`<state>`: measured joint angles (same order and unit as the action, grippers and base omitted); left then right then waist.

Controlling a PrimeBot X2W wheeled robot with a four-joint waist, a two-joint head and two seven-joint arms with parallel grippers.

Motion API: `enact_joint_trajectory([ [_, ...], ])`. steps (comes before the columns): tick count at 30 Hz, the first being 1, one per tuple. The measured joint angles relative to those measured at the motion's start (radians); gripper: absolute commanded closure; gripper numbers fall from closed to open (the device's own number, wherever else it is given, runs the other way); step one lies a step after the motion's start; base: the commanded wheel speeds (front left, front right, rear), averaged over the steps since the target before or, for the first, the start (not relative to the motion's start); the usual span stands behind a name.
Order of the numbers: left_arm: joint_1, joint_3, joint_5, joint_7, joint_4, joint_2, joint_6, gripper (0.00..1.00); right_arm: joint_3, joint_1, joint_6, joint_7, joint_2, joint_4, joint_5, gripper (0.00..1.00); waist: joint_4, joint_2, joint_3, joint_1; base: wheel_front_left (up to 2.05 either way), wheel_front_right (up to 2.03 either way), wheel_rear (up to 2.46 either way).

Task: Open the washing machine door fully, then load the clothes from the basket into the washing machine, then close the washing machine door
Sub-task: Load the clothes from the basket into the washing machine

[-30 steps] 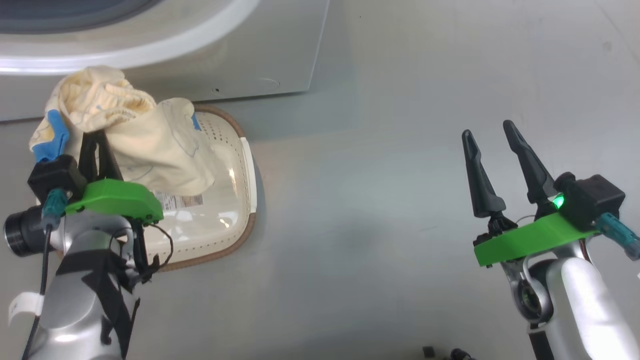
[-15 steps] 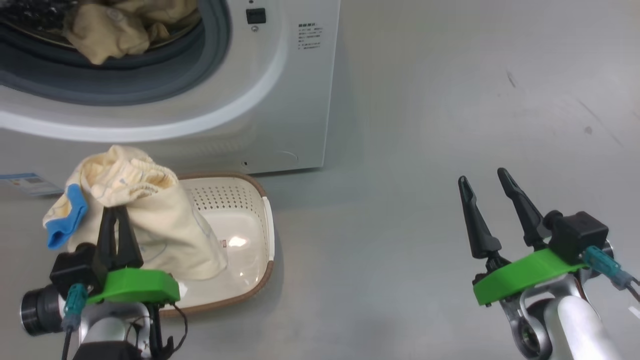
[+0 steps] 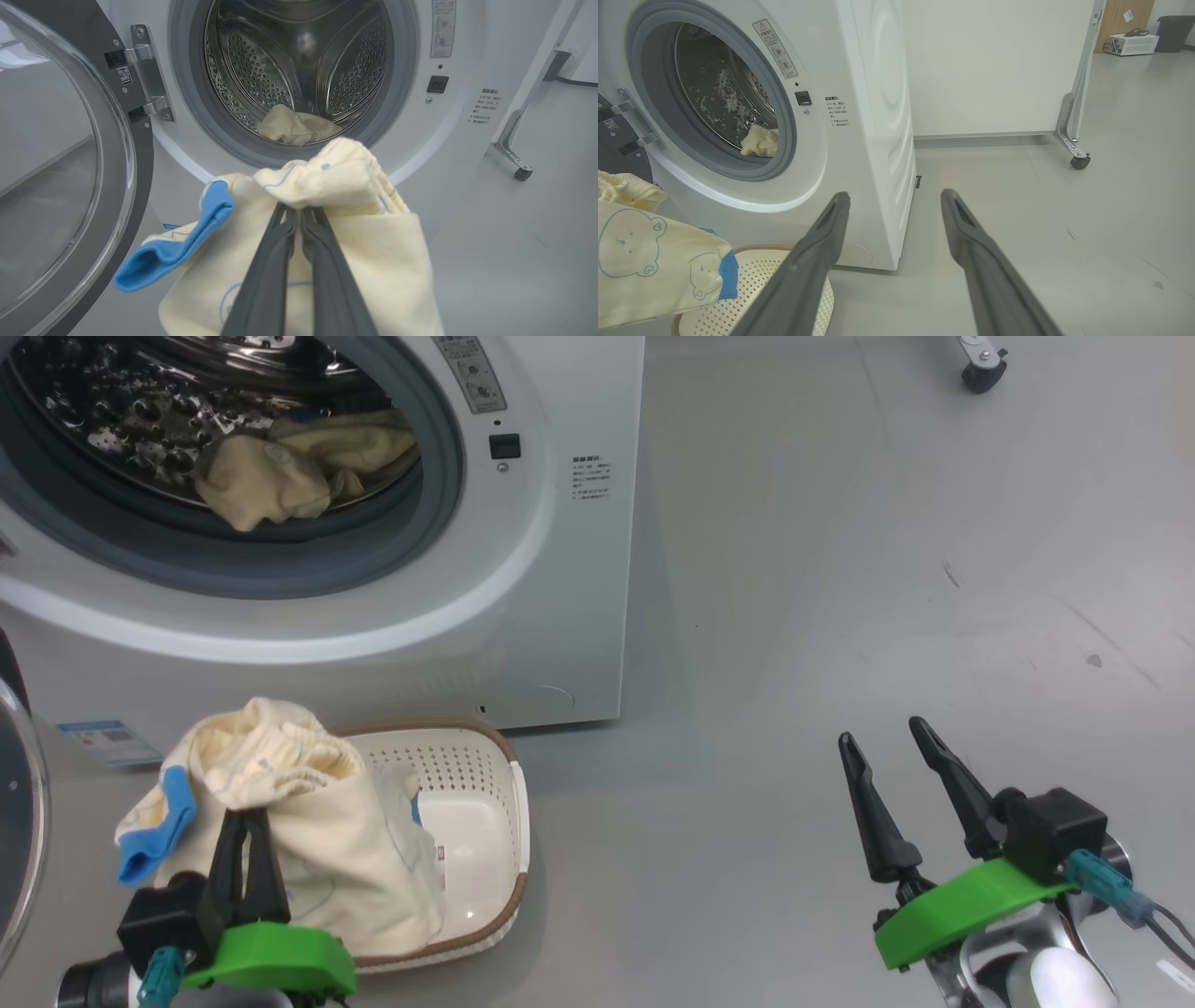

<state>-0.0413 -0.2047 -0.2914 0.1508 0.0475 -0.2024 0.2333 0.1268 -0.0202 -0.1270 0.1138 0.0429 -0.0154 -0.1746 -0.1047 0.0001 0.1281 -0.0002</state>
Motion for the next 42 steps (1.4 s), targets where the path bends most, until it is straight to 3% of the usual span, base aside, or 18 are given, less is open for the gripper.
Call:
enact_joint_trajectory([
  [13,0.061,-0.025,0.0,-0.028,-0.045,-0.007,0.004,1.0,-0.004,-0.056,0.0,-0.019,0.0,-0.021,0.0,0.0,0.01,-0.0001,-0.05,0.0,0.0,0.0,0.0],
  [35,0.044,-0.028,-0.002,-0.028,-0.022,-0.012,0.005,1.0,-0.008,-0.055,0.0,-0.026,0.0,-0.022,-0.01,0.0,0.004,-0.0001,-0.024,0.0002,0.0,0.0,0.0],
  [42,-0.017,-0.026,-0.047,-0.064,0.025,-0.012,-0.002,1.0,0.0,-0.048,0.0,-0.026,0.0,-0.023,-0.019,0.0,-0.004,-0.0001,0.009,0.0002,0.0,0.0,0.0],
])
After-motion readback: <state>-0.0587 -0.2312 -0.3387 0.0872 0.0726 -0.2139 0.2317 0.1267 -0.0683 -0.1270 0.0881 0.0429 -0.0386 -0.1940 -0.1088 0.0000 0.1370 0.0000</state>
